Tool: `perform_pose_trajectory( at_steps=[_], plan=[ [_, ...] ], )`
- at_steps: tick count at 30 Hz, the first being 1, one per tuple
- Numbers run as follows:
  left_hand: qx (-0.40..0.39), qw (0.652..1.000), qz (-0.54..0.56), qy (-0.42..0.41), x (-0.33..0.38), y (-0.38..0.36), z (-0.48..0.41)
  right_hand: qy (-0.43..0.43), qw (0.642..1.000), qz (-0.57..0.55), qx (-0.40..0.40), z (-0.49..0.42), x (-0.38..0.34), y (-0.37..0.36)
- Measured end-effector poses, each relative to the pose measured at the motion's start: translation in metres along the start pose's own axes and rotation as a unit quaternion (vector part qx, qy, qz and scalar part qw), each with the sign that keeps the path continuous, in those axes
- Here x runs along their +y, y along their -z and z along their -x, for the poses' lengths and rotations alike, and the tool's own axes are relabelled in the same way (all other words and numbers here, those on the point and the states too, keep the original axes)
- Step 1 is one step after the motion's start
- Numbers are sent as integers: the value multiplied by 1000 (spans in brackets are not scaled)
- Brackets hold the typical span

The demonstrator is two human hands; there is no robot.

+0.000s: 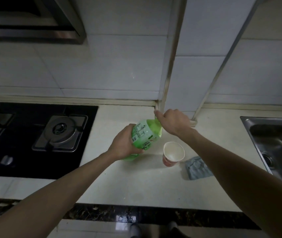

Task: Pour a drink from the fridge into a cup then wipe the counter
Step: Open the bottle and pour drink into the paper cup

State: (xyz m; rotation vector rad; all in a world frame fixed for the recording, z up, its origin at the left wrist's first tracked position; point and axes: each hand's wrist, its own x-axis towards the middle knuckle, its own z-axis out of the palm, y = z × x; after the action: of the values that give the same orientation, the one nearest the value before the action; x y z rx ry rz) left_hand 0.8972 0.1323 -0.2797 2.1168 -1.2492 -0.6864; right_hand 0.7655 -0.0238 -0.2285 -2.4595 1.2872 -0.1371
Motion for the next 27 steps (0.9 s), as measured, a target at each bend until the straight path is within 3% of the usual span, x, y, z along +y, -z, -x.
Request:
perform_pose_trajectory(
  at_steps=[6, 12, 22, 27],
  plan=[
    [6, 1000, -24, -13, 2, 4, 5, 16, 995, 82, 48, 4, -10, 8],
    [-69, 997, -18, 18, 16, 25, 10, 64, 996, 38, 42, 4, -8, 18],
    [-53, 998, -20, 27, 41, 42, 8, 142, 984, -40, 103, -2, 5, 25],
    [-167, 983, 57, 51, 46, 54, 6, 248, 953, -59, 162, 3, 15, 27]
  ],
)
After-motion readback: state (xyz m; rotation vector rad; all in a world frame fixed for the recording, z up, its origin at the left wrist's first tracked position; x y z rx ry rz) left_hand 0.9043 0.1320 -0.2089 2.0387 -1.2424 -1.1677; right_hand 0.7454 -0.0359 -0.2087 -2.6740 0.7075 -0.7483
